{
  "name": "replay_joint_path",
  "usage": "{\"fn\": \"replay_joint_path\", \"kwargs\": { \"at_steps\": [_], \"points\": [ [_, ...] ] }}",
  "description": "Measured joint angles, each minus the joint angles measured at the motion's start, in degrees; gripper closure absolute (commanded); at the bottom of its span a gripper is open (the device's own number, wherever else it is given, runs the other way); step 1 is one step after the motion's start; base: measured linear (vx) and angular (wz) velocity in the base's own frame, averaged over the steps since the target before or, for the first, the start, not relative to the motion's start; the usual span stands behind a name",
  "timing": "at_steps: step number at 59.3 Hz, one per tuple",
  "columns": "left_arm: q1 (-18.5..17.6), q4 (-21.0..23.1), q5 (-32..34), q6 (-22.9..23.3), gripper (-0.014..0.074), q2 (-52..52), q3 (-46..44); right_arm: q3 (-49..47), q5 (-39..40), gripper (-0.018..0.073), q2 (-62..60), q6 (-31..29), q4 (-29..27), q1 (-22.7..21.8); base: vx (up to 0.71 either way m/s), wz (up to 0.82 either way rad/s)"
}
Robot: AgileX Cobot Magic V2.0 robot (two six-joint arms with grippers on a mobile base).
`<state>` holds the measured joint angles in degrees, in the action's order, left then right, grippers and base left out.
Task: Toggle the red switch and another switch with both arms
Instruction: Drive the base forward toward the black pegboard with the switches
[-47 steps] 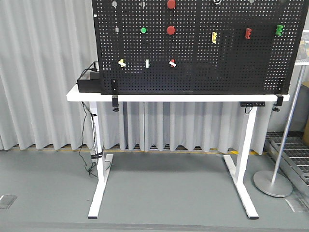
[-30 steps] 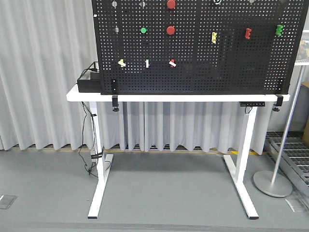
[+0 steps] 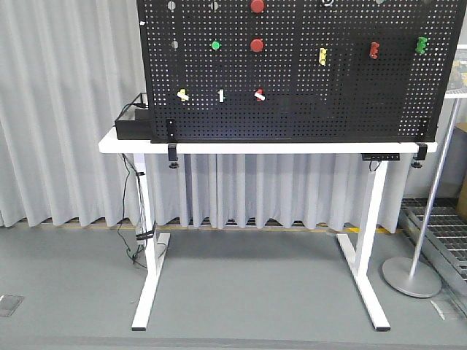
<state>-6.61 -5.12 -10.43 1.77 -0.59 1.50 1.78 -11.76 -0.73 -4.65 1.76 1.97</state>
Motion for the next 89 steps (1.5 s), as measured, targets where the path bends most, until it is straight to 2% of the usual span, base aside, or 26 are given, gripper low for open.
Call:
{"fn": "replay_joint_path", "kwargs": {
  "at_steps": [54,89],
  "points": [
    [0.0,0.0,0.0,0.0,0.0594,0.0,0.0,0.0,0.0,0.0566,0.0,0.0,0.0,0.0,0.15,0.03],
    [0.0,0.0,0.0,0.0,0.0594,0.0,0.0,0.0,0.0,0.0566,0.0,0.0,0.0,0.0,0.23,-0.12]
  ]
}}
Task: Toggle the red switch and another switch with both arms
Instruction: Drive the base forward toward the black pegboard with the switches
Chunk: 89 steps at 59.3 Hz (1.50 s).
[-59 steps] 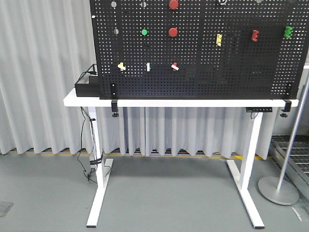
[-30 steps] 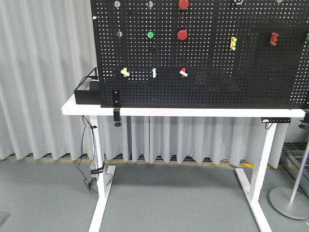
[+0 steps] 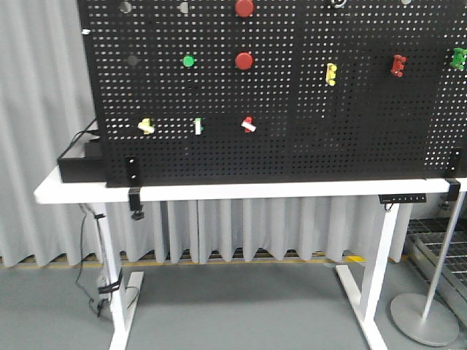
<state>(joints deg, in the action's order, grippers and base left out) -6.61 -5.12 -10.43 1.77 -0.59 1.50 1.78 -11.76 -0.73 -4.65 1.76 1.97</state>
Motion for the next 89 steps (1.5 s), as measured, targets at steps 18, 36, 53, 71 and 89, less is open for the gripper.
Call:
{"fn": "replay_joint_path", "kwargs": {
  "at_steps": [18,36,53,71,89],
  "points": [
    [0.0,0.0,0.0,0.0,0.0594,0.0,0.0,0.0,0.0,0.0566,0.0,0.0,0.0,0.0,0.30,0.00],
    [0.0,0.0,0.0,0.0,0.0594,0.0,0.0,0.0,0.0,0.0566,0.0,0.0,0.0,0.0,0.35,0.10],
    [0.0,0.0,0.0,0.0,0.0594,0.0,0.0,0.0,0.0,0.0566,0.0,0.0,0.0,0.0,0.38,0.00],
    [0.0,0.0,0.0,0.0,0.0594,0.0,0.0,0.0,0.0,0.0566,0.0,0.0,0.0,0.0,0.32,0.00],
    [0.0,0.0,0.0,0.0,0.0594,0.0,0.0,0.0,0.0,0.0566,0.0,0.0,0.0,0.0,0.22,0.02]
  ]
}}
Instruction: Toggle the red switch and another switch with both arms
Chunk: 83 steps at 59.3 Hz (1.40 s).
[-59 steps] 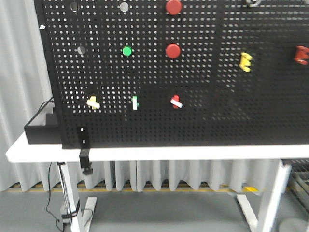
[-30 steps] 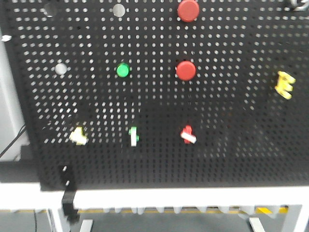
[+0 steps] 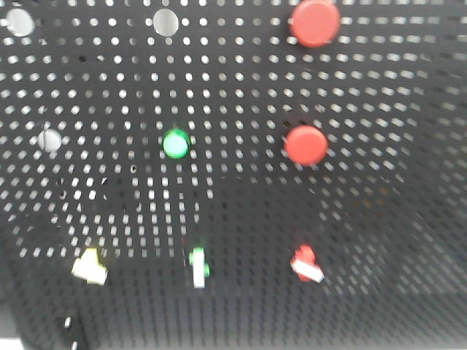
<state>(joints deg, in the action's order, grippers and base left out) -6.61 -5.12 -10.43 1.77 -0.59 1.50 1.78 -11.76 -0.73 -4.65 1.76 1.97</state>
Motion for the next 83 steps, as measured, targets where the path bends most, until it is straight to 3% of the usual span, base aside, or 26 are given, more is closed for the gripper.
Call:
{"fn": "replay_joint_path", "kwargs": {
  "at_steps": [45,46,48,60,71,83],
  "points": [
    [0.0,-0.2,0.0,-0.4,0.0594,0.0,0.0,0.0,0.0,0.0566,0.0,0.0,0.3,0.0,0.05,0.02],
    [0.0,-3.5,0.5,-2.4,0.0594,0.0,0.0,0.0,0.8,0.0566,0.0,0.0,0.6,0.0,0.00,0.00],
    [0.0,-3.7,0.7,-2.5,0.0594,0.0,0.0,0.0,1.6,0.0566,0.0,0.0,0.4,0.0,0.00,0.00],
    [0.0,-2.0,5.6,-0.6,0.0594,0.0,0.0,0.0,11.8,0.0566,0.0,0.1,-1.8,0.0,0.00,0.00],
    [0.0,-1.8,14.8,0.0,0.0594,0.0,0.0,0.0,25.0,0.0566,0.0,1.8,-2.5,0.0,0.00,0.00],
    [0.0,-1.8,18.1,0.9,0.0594,0.1,-9.8,-10.4,22.1,0.0566,1.4,6.3,-3.1,0.0,0.00,0.00]
  ]
}}
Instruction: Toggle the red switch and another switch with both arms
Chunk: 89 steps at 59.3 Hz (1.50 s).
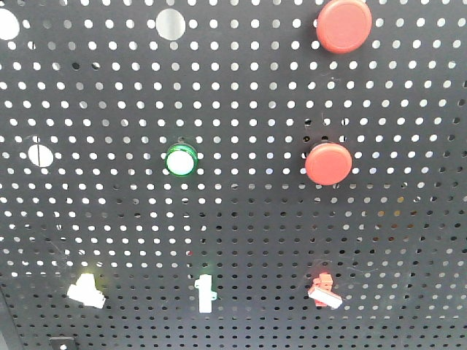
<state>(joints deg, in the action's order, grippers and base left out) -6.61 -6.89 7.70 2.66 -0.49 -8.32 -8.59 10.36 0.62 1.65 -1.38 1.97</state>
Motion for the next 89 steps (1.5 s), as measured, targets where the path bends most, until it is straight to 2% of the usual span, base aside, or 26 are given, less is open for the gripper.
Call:
{"fn": "replay_joint_path", "kwargs": {
  "at_steps": [8,13,23,29,35,43,54,71,89],
  "points": [
    [0.0,-0.1,-1.2,0.0,0.0594,4.0,-10.2,-8.1,-5.0,0.0566,6.1,0.2,0.2,0.0,0.00,0.00],
    [0.0,-0.1,-3.0,0.0,0.0594,8.4,-13.1,-10.1,-6.5,0.0566,10.4,0.3,0.6,0.0,0.00,0.00],
    [0.0,-0.1,-4.9,0.0,0.0594,15.8,-13.5,-10.2,-4.5,0.0566,16.2,0.8,0.8,0.0,0.00,0.00],
    [0.0,-0.3,-3.8,0.0,0.0594,20.1,-13.5,-10.2,-1.7,0.0566,18.6,0.8,0.9,0.0,0.00,0.00],
    [-0.3,-2.5,-1.8,0.0,0.0594,24.0,-13.5,-10.2,-0.8,0.0566,20.1,0.9,0.9,0.0,0.00,0.00],
    [-3.5,-7.3,1.2,0.6,0.0594,28.5,-13.7,-10.2,-0.4,0.0566,20.5,1.1,0.9,0.0,0.00,0.00],
    [-9.9,-13.0,3.5,3.0,0.0594,36.4,-16.1,-10.2,-0.4,0.0566,20.5,1.1,0.9,0.0,0.00,0.00],
    [-16.0,-13.8,3.6,3.2,0.0594,47.9,-22.0,-10.2,-0.4,0.0566,20.5,1.1,0.9,0.0,0.00,0.00],
    [-16.6,-13.8,3.4,3.2,0.0594,53.4,-23.5,-10.2,-0.4,0.0566,20.5,1.1,0.9,0.0,0.00,0.00]
  ]
}}
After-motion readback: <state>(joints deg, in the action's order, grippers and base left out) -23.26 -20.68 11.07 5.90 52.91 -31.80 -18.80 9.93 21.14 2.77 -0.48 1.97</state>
